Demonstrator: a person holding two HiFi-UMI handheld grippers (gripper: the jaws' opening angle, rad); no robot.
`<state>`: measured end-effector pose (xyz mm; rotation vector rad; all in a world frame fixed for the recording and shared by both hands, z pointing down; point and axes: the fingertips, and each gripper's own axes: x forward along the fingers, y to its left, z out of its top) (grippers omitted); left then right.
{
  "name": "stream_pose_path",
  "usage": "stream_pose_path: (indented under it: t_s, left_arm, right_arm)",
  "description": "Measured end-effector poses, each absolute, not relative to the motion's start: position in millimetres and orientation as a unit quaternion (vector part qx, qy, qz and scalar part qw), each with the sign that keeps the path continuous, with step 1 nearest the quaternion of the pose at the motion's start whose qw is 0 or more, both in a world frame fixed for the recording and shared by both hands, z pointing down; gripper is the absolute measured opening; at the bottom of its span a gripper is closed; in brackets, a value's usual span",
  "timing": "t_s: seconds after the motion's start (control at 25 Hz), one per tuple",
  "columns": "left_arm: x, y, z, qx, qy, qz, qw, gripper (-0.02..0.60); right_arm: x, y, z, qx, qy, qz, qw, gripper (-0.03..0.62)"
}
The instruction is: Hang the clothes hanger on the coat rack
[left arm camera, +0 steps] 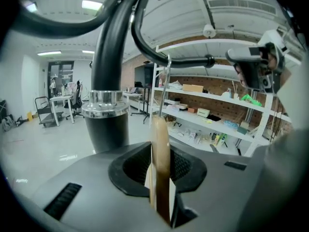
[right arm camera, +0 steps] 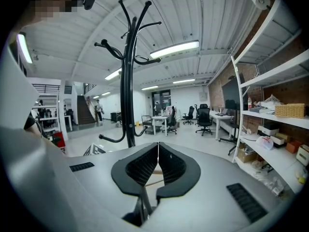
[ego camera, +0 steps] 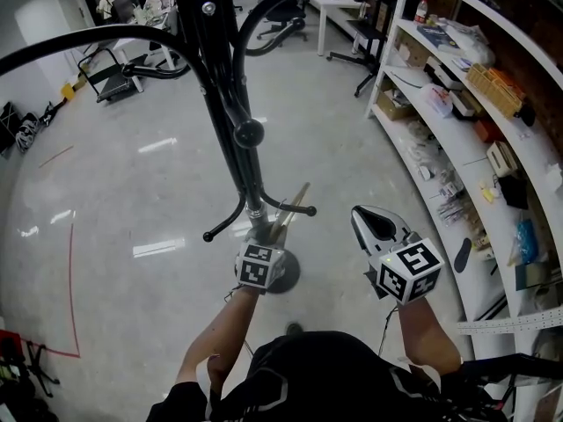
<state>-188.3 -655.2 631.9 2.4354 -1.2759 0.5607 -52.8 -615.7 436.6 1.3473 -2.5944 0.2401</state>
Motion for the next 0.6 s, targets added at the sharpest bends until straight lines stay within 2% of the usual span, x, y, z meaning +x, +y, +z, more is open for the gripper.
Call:
stream_pose_path:
  t_s: [0.48, 0.6]
  left_arm:
    - [-187.3, -629.4, 584.9, 0.871, -0.450, 0.171, 0.101, 0.166]
    - [-185.1, -609.3, 554.2, 0.873, -0.457, 0.152, 0.071, 0.169]
  right_arm:
    - [-52.8, -604.7, 433.2, 0.443, -0.889, 0.069, 0.094, 0.009]
    - [-45.3, -597.6, 428.9, 0.436, -0.894, 0.065, 0.084, 0.009]
